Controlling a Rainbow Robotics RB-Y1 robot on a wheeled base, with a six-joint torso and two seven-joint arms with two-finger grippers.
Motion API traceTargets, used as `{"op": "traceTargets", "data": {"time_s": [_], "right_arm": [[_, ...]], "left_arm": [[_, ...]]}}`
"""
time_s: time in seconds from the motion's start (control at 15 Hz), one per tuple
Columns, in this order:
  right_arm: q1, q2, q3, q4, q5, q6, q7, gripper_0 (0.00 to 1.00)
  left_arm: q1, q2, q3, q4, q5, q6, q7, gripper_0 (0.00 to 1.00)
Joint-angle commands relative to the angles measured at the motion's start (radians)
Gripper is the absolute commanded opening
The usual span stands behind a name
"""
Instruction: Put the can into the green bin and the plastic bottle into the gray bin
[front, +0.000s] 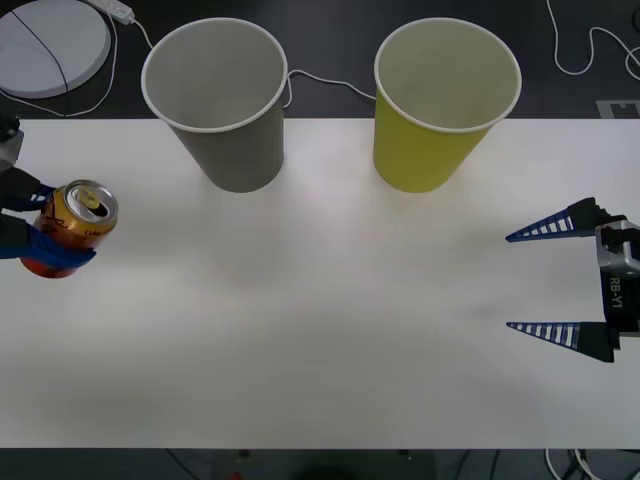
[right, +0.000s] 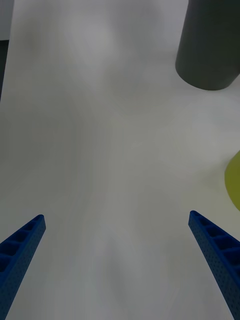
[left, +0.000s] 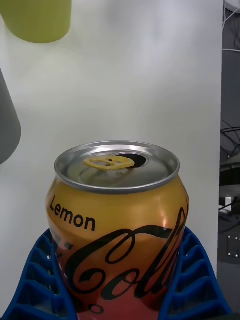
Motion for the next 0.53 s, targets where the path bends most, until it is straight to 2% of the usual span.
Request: {"op": "traceTargets", "data": {"time_s": [0.07,0.27,0.53], "right_arm": [[0.0,0.0,0.0,0.0,0.0,0.0,0.0,1.0],[0.0,0.0,0.0,0.0,0.0,0.0,0.0,1.0],[0.0,0.0,0.0,0.0,0.0,0.0,0.0,1.0]], "left_arm": [[-0.049,-0.001,0.018,-0.156,-0.064,-0.015,0.222,0.0],[-0.222,0.01,-0.084,-0.192,-0.093,-0.049,0.403,0.0],[-0.567,0.033,-0.344,-0.155,-0.095,-0.049,0.623,0.0]]}}
